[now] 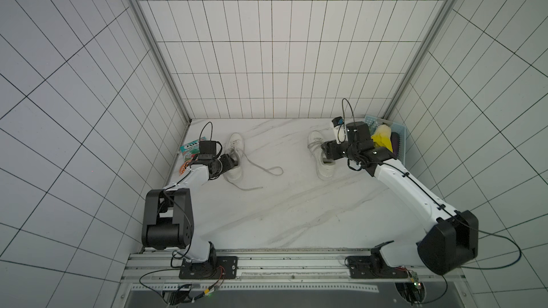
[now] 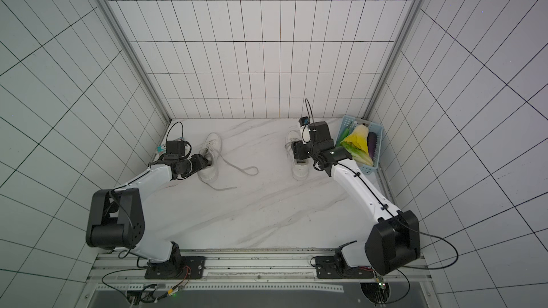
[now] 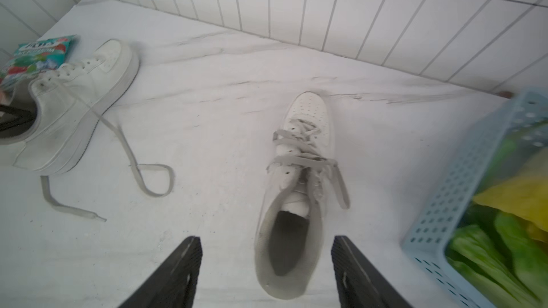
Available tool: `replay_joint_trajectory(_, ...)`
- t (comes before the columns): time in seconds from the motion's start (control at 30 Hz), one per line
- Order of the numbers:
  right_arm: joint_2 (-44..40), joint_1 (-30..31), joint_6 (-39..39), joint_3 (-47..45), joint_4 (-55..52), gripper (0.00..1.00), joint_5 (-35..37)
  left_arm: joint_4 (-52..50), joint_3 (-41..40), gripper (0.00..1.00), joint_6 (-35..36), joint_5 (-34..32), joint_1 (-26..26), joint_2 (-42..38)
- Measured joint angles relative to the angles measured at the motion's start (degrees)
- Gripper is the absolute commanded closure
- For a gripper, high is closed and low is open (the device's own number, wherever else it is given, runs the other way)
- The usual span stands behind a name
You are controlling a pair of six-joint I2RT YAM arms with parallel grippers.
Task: Tie the shoes
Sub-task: Move the shoe to the center of the board.
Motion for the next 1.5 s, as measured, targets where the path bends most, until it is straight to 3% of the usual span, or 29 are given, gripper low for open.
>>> replay_joint_trajectory(0.13, 12.15, 6.75, -1.81, 2.01, -0.63, 0.27, -0.26, -0.04, 0.61, 0.58, 0.28, -0.28, -0.33, 0.46)
replay_joint_trajectory(0.33, 29.64, 11.56, -3.91, 11.39, -1.9, 0.28, -1.2, 0.07, 0.9, 0.75, 0.46, -1.07, -0.28, 1.22)
replay_joint_trajectory(0.57, 39.12, 12.81, -4.37, 20.61, -2.16, 0.37, -2.08, 0.48, 0.96, 0.77, 1.07, -1.14, -0.33, 1.49)
replay_joint_trajectory(0.8, 44.87, 13.57, -4.57, 26.69, -2.8, 0.55, -3.02, 0.59, 0.96, 0.8, 0.13, -1.6, -0.33, 1.51)
replay_joint_trajectory(0.9, 46.12, 14.21, -5.01, 28.57, -3.13, 0.69, -3.13, 0.63, 0.96, 0.84, -0.81, -2.08, -0.37, 1.51)
replay_joint_trajectory(0.93, 46.25, 14.47, -5.44, 28.85, -3.26, 0.79, -3.15, 0.66, 0.96, 0.85, -1.18, -2.32, -0.42, 1.51)
replay_joint_trajectory(1.03, 46.25, 14.88, -5.2, 28.89, -4.07, 1.0, -3.15, 0.81, 0.76, 0.87, -2.36, -3.37, -1.18, 1.27)
replay_joint_trajectory(1.17, 43.06, 14.56, -4.13, 24.7, -3.54, 1.0, -2.82, 1.9, -0.59, 0.93, -4.37, -6.16, -4.13, 0.13)
replay_joint_trajectory(1.27, 34.77, 13.57, -2.99, 16.83, -4.02, 1.0, -1.49, 2.16, -2.67, 0.94, -7.04, -8.24, -8.46, -2.1)
replay_joint_trajectory(1.5, 5.49, 8.81, -0.76, 4.37, -3.78, 1.0, 6.45, 1.75, -10.27, 0.94, -18.16, -14.32, -27.63, -10.58)
